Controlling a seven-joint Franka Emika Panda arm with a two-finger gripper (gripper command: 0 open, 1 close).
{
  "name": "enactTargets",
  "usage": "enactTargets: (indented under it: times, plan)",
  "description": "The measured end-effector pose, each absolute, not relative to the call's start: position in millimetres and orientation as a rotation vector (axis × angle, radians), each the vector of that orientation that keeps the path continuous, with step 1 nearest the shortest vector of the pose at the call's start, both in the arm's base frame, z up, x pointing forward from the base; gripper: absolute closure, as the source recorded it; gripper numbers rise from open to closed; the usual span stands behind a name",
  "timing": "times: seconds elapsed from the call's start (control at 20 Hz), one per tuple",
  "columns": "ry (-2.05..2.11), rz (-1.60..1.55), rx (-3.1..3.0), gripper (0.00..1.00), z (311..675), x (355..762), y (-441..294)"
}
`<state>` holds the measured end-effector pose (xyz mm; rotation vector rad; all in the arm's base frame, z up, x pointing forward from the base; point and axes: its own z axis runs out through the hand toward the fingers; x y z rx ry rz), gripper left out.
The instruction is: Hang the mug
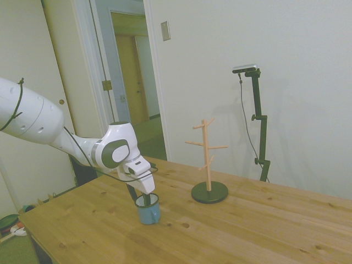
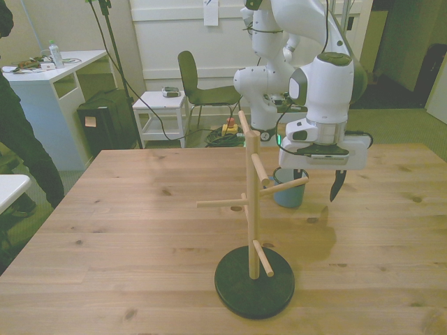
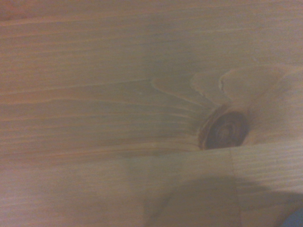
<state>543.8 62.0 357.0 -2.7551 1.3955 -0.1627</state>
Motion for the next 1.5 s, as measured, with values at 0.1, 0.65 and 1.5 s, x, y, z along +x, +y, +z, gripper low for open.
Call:
enactTargets:
  times: [0.1, 0.65, 1.5]
  plan:
    - [1.394, -0.164, -2.756, 1.00, 354.9, 542.8, 62.1]
    - [1.389, -0.172, -2.769, 1.00, 353.2, 542.0, 60.7]
    - [1.359, -0.137, -2.899, 1.00, 350.5, 537.7, 59.8]
